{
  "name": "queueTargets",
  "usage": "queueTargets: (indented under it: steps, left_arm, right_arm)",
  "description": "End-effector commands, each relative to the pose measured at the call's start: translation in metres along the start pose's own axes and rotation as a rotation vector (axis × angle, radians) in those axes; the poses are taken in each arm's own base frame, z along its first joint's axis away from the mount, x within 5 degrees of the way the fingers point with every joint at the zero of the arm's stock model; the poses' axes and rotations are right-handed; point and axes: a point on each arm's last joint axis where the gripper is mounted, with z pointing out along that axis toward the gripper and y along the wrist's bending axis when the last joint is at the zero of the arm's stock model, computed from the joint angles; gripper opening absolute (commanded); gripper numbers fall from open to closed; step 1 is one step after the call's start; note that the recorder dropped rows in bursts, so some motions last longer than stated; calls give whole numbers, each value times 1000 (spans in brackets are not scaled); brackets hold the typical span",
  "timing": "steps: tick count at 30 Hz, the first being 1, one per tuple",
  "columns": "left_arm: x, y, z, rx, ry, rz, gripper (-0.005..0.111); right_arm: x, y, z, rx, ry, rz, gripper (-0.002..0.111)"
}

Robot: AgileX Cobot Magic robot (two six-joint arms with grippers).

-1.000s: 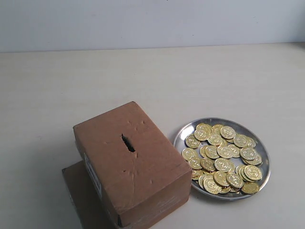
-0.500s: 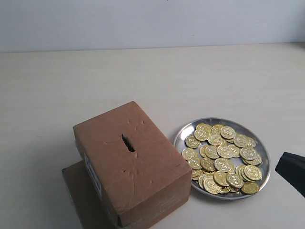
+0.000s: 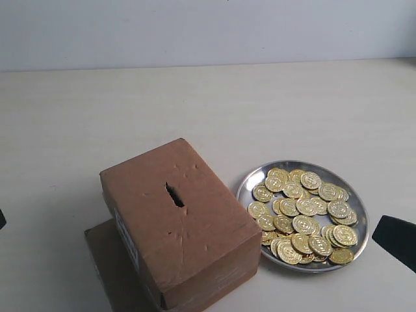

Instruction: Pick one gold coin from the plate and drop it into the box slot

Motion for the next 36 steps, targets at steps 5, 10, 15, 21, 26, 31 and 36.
queueTargets:
  steps: [5,10,15,21,26,31,36]
  left_arm:
    - [-10,5,-17,-83,-219,-20,0]
    - [-14,13,-25,-236,-329,-32,0]
    - [-16,21,-28,-380,-370,-45,0]
    - [-17,26,-31,-483,-401,-57,0]
    - [-17,27,-31,-490,-404,-57,0]
    - [-17,27,-31,-490,-404,-57,0]
    - [-17,27,-31,-490,-404,-57,0]
  right_arm:
    - [-9,-4,-9,34,-183,11,0]
    - [-17,-10,-12,153,-329,23,0]
    - [-24,-17,-17,285,-469,37,0]
    - [-26,-20,-19,340,-523,43,0]
    - [-26,-20,-19,338,-522,43,0]
    - [-26,-20,-19,338,-522,43,0]
    - [-25,-20,-19,327,-521,101,0]
